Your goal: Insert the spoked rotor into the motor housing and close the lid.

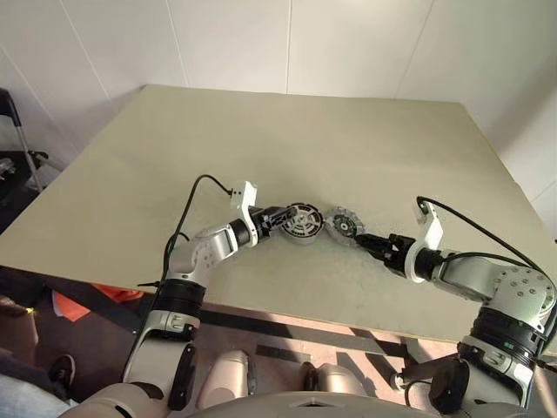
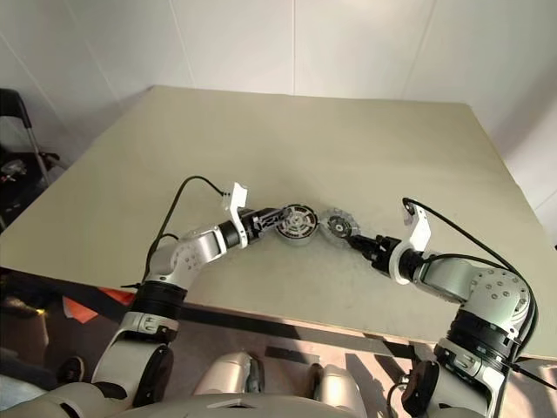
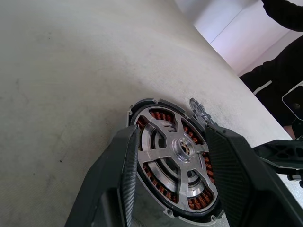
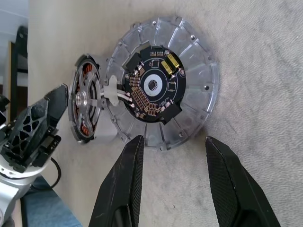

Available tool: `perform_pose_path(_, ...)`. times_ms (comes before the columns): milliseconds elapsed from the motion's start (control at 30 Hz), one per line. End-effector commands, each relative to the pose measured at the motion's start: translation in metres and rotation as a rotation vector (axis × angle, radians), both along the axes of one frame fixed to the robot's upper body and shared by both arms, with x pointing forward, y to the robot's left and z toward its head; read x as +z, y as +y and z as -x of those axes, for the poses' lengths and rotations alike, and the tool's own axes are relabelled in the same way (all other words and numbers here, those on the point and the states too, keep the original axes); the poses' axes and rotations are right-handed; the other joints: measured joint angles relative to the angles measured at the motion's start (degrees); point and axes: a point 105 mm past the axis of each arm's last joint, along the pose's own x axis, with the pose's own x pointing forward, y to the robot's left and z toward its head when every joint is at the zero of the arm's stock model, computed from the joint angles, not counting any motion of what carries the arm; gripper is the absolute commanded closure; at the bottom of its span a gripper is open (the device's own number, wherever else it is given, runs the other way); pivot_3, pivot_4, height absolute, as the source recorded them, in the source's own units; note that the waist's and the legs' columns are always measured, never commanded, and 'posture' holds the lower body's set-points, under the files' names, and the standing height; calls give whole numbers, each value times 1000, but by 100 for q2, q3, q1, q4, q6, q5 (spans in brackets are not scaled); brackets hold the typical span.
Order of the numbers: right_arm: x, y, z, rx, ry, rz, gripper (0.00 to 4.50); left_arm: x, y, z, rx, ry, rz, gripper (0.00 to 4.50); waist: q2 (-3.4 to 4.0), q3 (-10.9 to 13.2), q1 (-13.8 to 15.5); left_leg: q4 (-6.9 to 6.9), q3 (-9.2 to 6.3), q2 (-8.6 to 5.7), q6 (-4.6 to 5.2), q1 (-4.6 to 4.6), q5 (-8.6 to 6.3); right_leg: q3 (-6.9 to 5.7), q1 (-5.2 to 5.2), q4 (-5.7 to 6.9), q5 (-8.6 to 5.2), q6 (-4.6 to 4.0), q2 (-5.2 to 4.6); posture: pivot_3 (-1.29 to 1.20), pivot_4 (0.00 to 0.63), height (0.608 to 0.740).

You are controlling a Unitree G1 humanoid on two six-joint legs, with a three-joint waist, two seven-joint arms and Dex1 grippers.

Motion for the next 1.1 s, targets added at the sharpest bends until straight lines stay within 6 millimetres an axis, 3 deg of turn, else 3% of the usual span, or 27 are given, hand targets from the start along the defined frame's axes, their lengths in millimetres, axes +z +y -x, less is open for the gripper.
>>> perform_pose_path(33,11,10,-15,-14,-34,-39,2218,11,0,-3,-5,-44,-6,2130,1,0,-1,-1,0,0,-4,0,2,0,-1,1,0,0,0,0,0,740)
perform_pose_path(367,41,19,-35,-8,-161,-59,2218,8,5,0,4,-43,-25,2130,3,2,18,-19,4,0,-11,-28,5,0,-32,-3,0,0,0,0,0,740)
perform_pose_path(667,84,50,-34,165,-360,-91,2218,4,2,3,-3,-28,-28,2130,4,2,18,-21,6,0,-11,-33,6,0,-41,-1,0,0,0,0,0,740)
perform_pose_path(933,60,88,-39,238,-302,-92,2218,3,6,-1,5,-26,-43,2130,4,2,15,-21,6,0,-11,-34,6,0,-42,0,0,0,0,0,0,740)
perform_pose_path(1100,54,97,-38,280,-316,-13,2218,4,16,-6,38,-30,-49,2130,3,2,17,-20,7,0,-11,-36,6,0,-43,-1,0,0,0,0,0,740)
